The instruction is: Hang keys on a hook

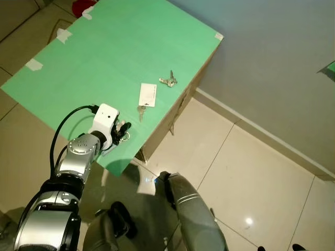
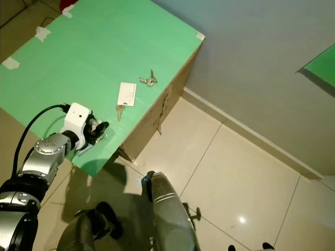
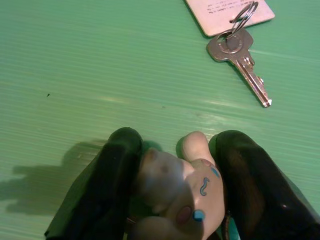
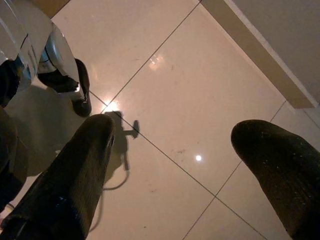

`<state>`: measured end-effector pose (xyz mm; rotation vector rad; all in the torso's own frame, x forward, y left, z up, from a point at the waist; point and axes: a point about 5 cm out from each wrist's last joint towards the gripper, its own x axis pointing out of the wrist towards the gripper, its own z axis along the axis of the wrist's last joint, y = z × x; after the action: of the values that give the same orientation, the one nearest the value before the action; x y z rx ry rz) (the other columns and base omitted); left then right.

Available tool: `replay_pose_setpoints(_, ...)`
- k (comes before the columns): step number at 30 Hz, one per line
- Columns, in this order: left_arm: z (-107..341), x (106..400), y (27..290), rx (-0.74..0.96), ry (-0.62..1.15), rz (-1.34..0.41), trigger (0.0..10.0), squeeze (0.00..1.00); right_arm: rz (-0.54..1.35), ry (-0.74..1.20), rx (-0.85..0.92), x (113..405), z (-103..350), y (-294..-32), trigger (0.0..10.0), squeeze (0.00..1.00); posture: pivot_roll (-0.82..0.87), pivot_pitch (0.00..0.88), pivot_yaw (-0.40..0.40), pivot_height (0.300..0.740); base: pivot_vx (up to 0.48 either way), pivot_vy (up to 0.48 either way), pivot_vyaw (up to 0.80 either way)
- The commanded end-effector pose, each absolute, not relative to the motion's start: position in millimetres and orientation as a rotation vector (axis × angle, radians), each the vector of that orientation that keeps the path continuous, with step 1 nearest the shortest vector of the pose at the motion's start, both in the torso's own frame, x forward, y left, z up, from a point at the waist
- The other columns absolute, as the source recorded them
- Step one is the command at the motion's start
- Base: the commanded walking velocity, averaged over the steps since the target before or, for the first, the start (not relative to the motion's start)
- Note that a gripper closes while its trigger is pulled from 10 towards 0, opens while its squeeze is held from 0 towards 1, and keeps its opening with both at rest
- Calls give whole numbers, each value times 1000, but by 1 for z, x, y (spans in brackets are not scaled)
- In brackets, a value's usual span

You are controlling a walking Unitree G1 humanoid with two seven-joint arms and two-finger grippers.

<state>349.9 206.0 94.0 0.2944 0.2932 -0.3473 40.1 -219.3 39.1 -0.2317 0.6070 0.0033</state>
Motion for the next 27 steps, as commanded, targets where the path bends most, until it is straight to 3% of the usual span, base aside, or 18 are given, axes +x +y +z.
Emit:
replay_pose_setpoints(1, 61, 333, 204, 266, 436, -362, 0, 0, -11, 654, -243, 31, 38, -226, 10000, 0, -424, 388, -127, 683, 0, 0, 0)
replay_pose_setpoints(6, 53, 330, 204, 260, 474, -328, 0, 0, -9, 654, -248, 30, 42, -227, 10000, 0, -431, 383, -128, 683, 0, 0, 0)
replay_pose_setpoints(15, 70, 337, 193, 225, 384, -360, 0, 0, -8, 648, -249, 34, 44, -225, 10000, 0, -425, 384, -127, 683, 0, 0, 0)
replay_pose_setpoints(27, 169, 358, 192, 176, 100, -393, 0, 0, 30, 632, -216, 54, 30, -215, 10000, 0, -321, 365, -110, 683, 0, 0, 0)
